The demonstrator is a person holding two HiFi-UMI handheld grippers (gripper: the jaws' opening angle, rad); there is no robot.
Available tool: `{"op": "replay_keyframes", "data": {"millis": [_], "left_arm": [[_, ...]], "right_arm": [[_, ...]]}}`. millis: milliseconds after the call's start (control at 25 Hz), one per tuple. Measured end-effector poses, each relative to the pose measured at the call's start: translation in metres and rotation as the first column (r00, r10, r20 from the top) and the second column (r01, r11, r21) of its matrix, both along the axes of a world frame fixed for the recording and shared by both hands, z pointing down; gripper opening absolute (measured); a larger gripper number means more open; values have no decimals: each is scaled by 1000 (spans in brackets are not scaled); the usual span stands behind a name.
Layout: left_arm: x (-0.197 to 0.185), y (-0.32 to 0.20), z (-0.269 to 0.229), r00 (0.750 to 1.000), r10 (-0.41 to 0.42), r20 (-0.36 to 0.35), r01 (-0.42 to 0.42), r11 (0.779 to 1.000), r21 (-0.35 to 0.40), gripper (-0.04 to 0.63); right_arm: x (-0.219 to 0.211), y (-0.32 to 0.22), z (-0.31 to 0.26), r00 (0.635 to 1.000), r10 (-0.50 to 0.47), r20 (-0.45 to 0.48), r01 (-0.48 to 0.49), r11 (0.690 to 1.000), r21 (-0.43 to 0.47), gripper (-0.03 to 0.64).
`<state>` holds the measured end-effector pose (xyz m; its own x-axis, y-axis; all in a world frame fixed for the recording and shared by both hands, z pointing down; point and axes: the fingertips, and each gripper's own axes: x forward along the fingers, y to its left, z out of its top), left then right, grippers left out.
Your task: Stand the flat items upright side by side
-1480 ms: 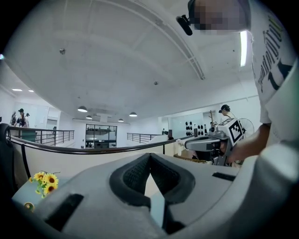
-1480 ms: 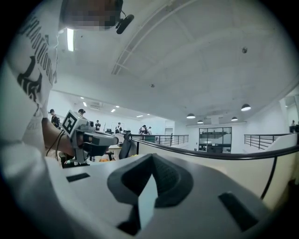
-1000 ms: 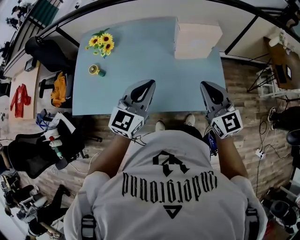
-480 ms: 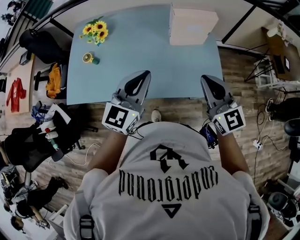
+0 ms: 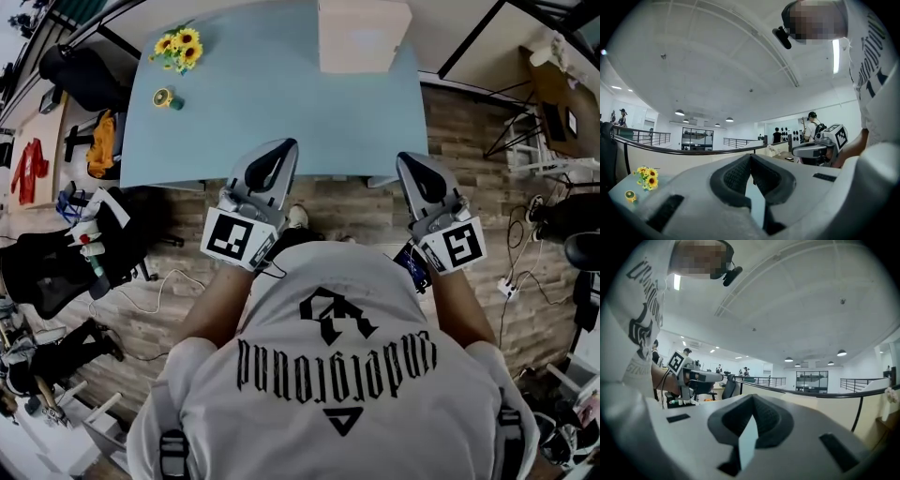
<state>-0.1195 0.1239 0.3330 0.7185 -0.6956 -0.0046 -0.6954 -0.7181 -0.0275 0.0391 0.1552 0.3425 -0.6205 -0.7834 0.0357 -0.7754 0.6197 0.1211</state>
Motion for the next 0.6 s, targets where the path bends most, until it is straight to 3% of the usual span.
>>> {"op": "replay_keyframes", "data": {"millis": [600], "left_arm": [[39,53,-4,999,-46,-4,46,999,17,0]], "right_arm": [[38,48,-7,999,-38,8,38,999,29,5]]}}
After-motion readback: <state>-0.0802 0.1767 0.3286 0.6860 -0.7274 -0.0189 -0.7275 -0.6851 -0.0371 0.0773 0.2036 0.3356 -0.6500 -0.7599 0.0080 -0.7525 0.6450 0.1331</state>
